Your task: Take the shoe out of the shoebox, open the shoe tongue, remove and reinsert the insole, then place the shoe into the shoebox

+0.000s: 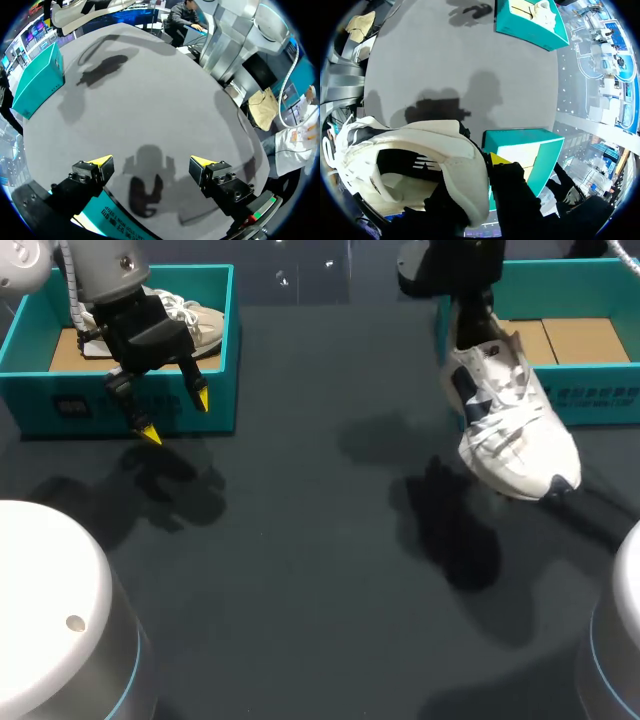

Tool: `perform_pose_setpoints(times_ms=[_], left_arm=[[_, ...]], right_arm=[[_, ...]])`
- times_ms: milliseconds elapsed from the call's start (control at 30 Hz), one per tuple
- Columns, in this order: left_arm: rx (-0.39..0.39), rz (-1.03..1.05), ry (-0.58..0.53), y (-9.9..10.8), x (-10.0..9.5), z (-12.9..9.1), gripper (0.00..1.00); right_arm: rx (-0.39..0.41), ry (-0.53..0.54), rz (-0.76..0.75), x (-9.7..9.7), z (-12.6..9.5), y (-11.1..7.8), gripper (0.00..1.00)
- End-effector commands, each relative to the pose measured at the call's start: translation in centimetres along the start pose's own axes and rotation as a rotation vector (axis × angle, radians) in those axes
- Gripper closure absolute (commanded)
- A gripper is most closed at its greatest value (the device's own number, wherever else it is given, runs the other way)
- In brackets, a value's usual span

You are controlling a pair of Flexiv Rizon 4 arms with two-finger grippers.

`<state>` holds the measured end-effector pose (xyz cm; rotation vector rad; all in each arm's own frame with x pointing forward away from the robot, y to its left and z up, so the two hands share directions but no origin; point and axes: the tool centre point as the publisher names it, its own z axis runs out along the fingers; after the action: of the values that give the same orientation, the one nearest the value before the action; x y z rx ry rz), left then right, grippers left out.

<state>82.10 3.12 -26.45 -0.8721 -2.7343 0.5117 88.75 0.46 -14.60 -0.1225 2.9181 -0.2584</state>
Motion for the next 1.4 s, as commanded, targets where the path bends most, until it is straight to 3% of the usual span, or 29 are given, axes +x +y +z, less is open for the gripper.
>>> perform_pose_setpoints(times_ms=[33, 500, 967, 1267, 1400], left_arm=[[-0.002, 0.001, 0.0, 0.0, 0.0, 0.0, 0.0], [-0.002, 0.001, 0.0, 0.0, 0.0, 0.0, 0.0], [-0.002, 0.001, 0.0, 0.0, 0.0, 0.0, 0.0], [-0.002, 0.001, 0.0, 0.0, 0.0, 0.0, 0.0], [-0.002, 0.001, 0.0, 0.0, 0.0, 0.0, 0.0]], right_arm=[[-0.048, -0.019, -0.006, -0.4, 0.6, -6.7, 1.0], [-0.048, -0.019, -0.006, -0.4, 0.6, -6.7, 1.0], [-0.049, -0.015, -0.057, -6.8, 2.1, -17.7, 1.0], [-0.021, -0.049, -0.074, -11.7, 3.6, -22.9, 1.0], [-0.013, -0.045, -0.054, -11.9, 3.7, -23.3, 1.0]])
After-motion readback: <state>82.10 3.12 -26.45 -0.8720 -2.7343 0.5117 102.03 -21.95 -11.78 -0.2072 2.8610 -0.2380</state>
